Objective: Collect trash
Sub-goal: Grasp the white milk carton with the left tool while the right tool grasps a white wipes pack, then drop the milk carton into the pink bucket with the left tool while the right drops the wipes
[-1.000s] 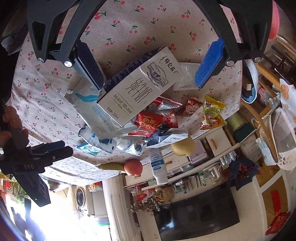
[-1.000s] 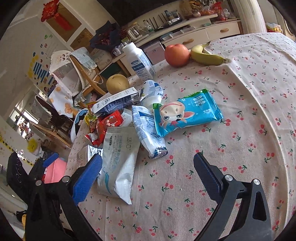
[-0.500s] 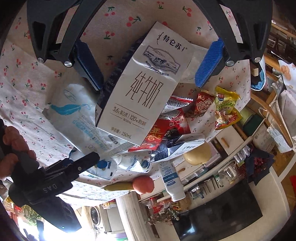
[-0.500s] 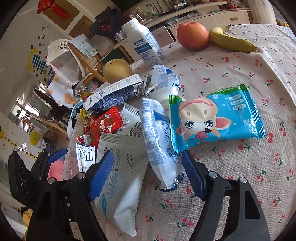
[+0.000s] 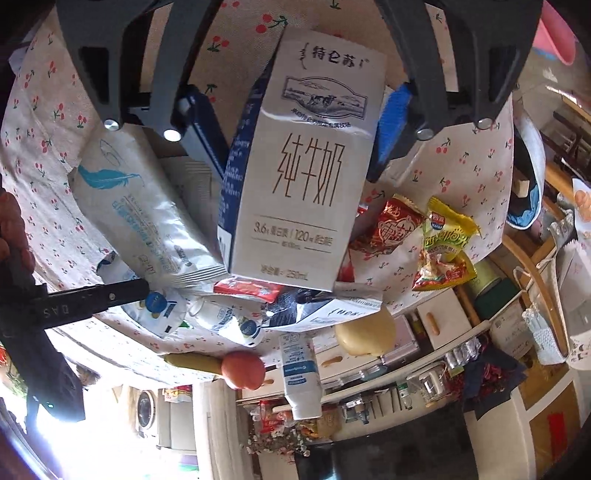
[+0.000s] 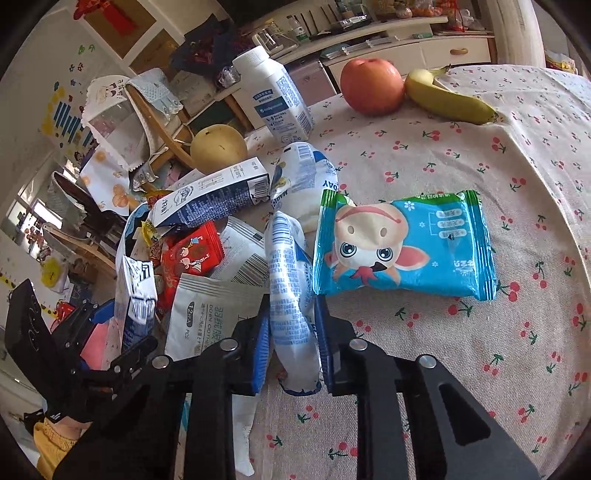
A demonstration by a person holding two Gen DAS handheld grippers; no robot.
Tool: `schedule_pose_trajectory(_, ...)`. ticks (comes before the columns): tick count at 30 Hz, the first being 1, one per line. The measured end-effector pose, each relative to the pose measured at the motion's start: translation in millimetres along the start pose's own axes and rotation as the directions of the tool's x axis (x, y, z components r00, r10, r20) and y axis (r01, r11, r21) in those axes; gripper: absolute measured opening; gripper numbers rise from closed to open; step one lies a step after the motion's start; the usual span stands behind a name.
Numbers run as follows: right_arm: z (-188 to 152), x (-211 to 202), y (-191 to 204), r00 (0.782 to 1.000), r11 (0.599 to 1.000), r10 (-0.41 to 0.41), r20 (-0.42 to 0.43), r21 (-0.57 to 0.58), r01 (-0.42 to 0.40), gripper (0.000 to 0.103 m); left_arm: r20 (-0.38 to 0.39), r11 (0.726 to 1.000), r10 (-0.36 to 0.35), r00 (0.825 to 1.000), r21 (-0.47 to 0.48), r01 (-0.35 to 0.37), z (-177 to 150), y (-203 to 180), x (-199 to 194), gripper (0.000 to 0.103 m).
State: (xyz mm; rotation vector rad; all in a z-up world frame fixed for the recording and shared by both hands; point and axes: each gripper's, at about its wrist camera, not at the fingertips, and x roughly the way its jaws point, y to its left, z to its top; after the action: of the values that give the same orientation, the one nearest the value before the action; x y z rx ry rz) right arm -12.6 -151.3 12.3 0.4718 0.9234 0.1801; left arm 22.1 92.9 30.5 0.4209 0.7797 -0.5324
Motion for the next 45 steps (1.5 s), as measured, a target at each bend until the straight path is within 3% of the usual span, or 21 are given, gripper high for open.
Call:
schedule_pose_trajectory(7, -2, -6, 6, 1.000, 0.999, -0.020, 0.015, -0.038, 0.021, 0.023, -0.004, 0.998, -0.021, 1.000, -0.059, 0.021, -5, -6, -8, 0.066)
schedule_pose_trajectory(10, -3, -11, 5, 1.000, 0.999, -0.015, 0.025, -0.037, 0.016, 0.023, 0.005, 0.991, -0.024, 1.000, -0.128, 0.025, -10, -3, -15, 0.065)
schedule_pose_trajectory(13, -5, -16, 4, 0.999, 1.000, 0.004, 0.035, -0.022, -0.003, 0.023, 0.019, 0.974, -0.031, 0.999, -0.223, 0.035, -15, 5, -25, 0.065)
schedule_pose_trajectory(18, -8, -27, 2, 0.996, 0.997, 0.073, 0.057, 0.024, -0.074, 0.023, 0.040, 0.943, 0.040, 0.998, -0.332, -0.024, -26, 14, -48, 0.065)
schedule_pose_trajectory(22, -15, -37, 8, 0.990, 0.991, 0.123, 0.075, 0.041, -0.126, 0.023, 0.063, 0.901, 0.104, 0.993, -0.429, -0.067, -36, 27, -71, 0.066)
schedule_pose_trajectory(26, -21, -46, 23, 0.986, 0.989, 0.143, 0.090, 0.022, -0.145, 0.023, 0.055, 0.834, 0.186, 0.981, -0.536, -0.128, -50, 49, -90, 0.066)
schedule_pose_trajectory(31, -29, -51, 56, 0.977, 0.981, 0.195, 0.089, 0.001, -0.196, 0.023, 0.056, 0.748, 0.305, 0.951, -0.632, -0.203, -65, 85, -118, 0.066)
schedule_pose_trajectory(34, -33, -46, 86, 0.969, 0.971, 0.239, 0.066, -0.015, -0.238, 0.023, 0.040, 0.669, 0.362, 0.931, -0.707, -0.229, -79, 112, -133, 0.066)
schedule_pose_trajectory(40, -43, -17, 179, 0.937, 0.934, 0.347, -0.024, -0.082, -0.348, 0.023, -0.045, 0.486, 0.463, 0.885, -0.823, -0.295, -117, 165, -155, 0.066)
schedule_pose_trajectory(45, -49, 18, 265, 0.901, 0.891, 0.422, -0.101, -0.135, -0.433, 0.023, -0.137, 0.367, 0.489, 0.862, -0.864, -0.345, -147, 198, -162, 0.066)
